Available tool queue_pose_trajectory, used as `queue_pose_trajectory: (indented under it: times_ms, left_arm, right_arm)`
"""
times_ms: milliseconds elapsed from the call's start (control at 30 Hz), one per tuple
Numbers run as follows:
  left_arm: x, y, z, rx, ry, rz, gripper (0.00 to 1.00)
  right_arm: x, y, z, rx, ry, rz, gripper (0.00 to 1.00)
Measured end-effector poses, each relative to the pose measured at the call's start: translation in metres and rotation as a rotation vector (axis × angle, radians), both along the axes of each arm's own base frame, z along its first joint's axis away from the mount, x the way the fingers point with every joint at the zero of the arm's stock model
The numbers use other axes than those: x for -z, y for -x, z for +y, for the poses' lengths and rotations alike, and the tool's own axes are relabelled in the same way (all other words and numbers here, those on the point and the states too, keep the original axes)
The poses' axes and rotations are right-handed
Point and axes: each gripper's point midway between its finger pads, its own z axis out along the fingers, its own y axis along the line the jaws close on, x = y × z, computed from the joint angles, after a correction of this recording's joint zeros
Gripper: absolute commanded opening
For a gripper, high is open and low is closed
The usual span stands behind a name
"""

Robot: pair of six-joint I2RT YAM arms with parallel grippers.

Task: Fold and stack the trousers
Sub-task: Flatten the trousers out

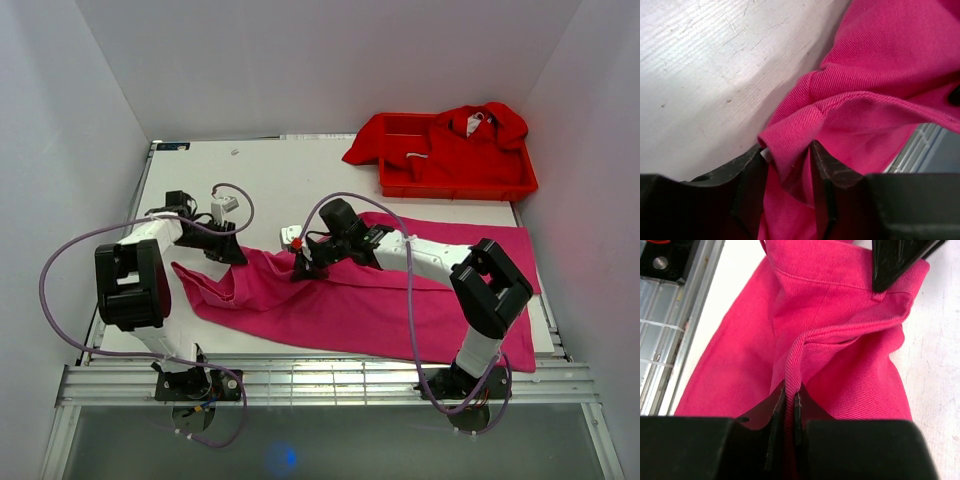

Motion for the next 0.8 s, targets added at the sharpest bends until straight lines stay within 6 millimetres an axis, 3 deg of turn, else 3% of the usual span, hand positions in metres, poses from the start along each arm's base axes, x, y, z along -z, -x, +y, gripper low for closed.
queue_pose_trajectory:
  times_ms: [67,100,133,200,233,300,467,533,600,667,700,733,800]
  left_arm:
    - [-0.004,-0.002,0.002,-0.030,-0.014,-0.011,0.22]
    - [-0.007,-0.004,0.002,-0.040,-0.018,-0.024,0.13]
    - [-0.012,-0.006,0.003,-0.056,-0.021,-0.039,0.00]
    - [-0.025,-0.013,0.006,-0.090,-0.032,-0.077,0.00]
    - [-0.033,-0.017,0.008,-0.109,-0.042,-0.103,0.00]
    - [-0.051,-0.031,0.014,-0.157,-0.063,-0.158,0.00]
    - [-0.098,-0.086,0.043,-0.291,-0.156,-0.323,0.00]
    - [-0.117,-0.118,0.058,-0.349,-0.213,-0.411,0.00]
    - [-0.125,-0.150,0.075,-0.402,-0.267,-0.479,0.00]
    - [-0.121,-0.185,0.095,-0.462,-0.336,-0.524,0.04]
    - [-0.117,-0.199,0.103,-0.485,-0.363,-0.532,0.11]
    - [-0.107,-0.214,0.114,-0.507,-0.404,-0.534,0.37]
    - [-0.081,-0.244,0.135,-0.544,-0.489,-0.517,0.57]
  right_arm:
    - [0.002,-0.002,-0.002,0.017,0.015,-0.004,0.26]
    - [0.004,-0.004,-0.003,0.030,0.029,-0.003,0.43]
    - [0.006,-0.005,-0.004,0.040,0.041,-0.004,0.50]
    - [0.009,-0.013,-0.008,0.087,0.080,-0.010,0.65]
    - [0.010,-0.018,-0.011,0.113,0.096,-0.012,0.78]
    - [0.010,-0.028,-0.017,0.159,0.119,-0.015,0.91]
    - [0.004,-0.067,-0.062,0.327,0.189,-0.029,0.93]
    - [-0.005,-0.080,-0.085,0.393,0.208,-0.042,0.90]
    - [-0.011,-0.088,-0.110,0.440,0.236,-0.046,0.87]
    - [-0.010,-0.090,-0.131,0.471,0.275,-0.036,0.83]
    - [-0.007,-0.089,-0.144,0.486,0.302,-0.024,0.82]
    - [-0.001,-0.087,-0.156,0.500,0.332,-0.011,0.81]
    - [0.019,-0.076,-0.183,0.522,0.414,0.038,0.79]
